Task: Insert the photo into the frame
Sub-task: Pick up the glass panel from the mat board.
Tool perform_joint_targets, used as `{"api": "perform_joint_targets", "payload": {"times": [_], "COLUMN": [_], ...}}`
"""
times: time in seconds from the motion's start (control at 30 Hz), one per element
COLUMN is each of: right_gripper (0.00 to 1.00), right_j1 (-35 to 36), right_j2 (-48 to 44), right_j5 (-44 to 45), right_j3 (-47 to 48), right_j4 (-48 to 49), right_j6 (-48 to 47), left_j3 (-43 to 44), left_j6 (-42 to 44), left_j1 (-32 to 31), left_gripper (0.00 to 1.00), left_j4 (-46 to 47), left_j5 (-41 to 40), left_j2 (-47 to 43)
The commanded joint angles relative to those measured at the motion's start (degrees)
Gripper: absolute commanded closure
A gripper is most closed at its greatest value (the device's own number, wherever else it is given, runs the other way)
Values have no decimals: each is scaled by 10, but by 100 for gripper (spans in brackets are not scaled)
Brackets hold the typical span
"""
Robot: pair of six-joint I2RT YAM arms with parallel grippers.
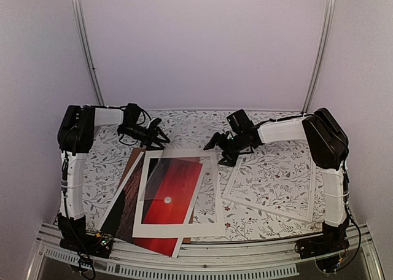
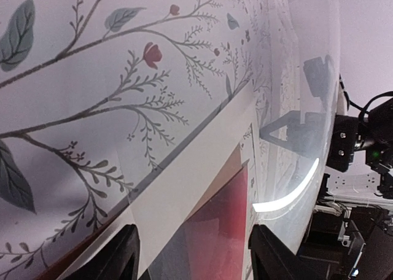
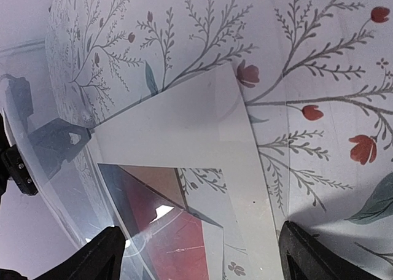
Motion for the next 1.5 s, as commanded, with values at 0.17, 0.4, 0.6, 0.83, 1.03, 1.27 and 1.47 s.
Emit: {"api": "perform_joint_targets", "payload": {"times": [0.17, 0.4, 0.6, 0.83, 1.03, 1.27, 1.47], "right_gripper": [10, 10, 10, 10, 10, 10, 10], "right_j1": [6, 6, 6, 6, 6, 6, 7], "right_j2": [20, 25, 28, 30, 33, 37, 43], "right_j5": [-1, -1, 1, 3, 3, 7, 5], "right_j3": [0, 4, 5, 7, 9, 13, 15], "right_j4": [2, 2, 2, 1, 3, -1, 3], "right_j6": [-14, -15, -15, -18, -20, -24, -24], "left_j3": [-32, -53, -58, -67, -83, -111, -131], "left_j6": [-24, -32, -36, -42, -50, -71, -94], "left_j1": [-3, 2, 4, 4, 3, 3, 3], "left_gripper": [35, 35, 35, 34, 34, 33, 33], "left_j4": [65, 90, 100, 113, 128, 164, 191], "left_j5": [66, 80, 94, 103, 106, 118, 123], "left_j2": [-57, -74, -88, -111, -127, -145, -168]}}
